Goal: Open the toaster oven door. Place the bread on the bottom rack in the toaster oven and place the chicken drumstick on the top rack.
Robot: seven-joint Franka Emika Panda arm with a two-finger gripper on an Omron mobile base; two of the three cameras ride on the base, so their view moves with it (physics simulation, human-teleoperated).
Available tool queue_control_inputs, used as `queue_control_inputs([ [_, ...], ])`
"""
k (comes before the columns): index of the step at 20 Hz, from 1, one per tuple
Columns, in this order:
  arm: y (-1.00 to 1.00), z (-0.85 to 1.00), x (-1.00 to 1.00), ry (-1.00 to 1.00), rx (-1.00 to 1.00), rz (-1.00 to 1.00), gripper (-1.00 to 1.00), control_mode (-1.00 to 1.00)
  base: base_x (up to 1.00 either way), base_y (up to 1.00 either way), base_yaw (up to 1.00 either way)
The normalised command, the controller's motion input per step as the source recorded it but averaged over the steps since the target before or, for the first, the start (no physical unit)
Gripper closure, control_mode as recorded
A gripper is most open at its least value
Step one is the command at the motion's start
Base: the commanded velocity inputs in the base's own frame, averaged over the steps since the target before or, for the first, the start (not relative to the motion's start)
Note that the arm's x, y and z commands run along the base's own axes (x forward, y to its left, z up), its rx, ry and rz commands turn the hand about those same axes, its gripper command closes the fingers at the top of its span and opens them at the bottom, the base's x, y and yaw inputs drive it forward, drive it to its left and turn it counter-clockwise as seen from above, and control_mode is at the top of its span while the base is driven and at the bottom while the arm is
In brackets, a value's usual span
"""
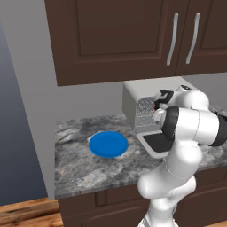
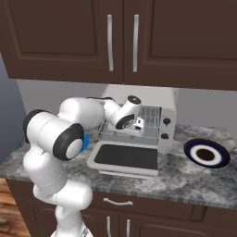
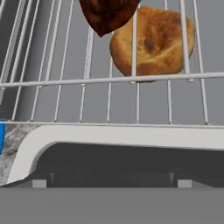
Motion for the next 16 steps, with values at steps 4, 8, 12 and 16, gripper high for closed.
queue_control_inputs([
  [4,0.05,0.10,-0.57,0.12,0.00,0.00,-1.00,-1.00,0.00,0.00,0.00],
  [8,0.14,0.13,-0.57,0.01,0.00,0.00,-1.00,-1.00,0.00,0.00,0.00],
  [12,0.15,0.14,-0.60,-0.03,-0.03,0.00,-1.00,-1.00,0.00,0.00,0.00],
  [16,0.23,0.13,-0.55,-0.04,-0.11,0.00,-1.00,-1.00,0.00,0.00,0.00],
])
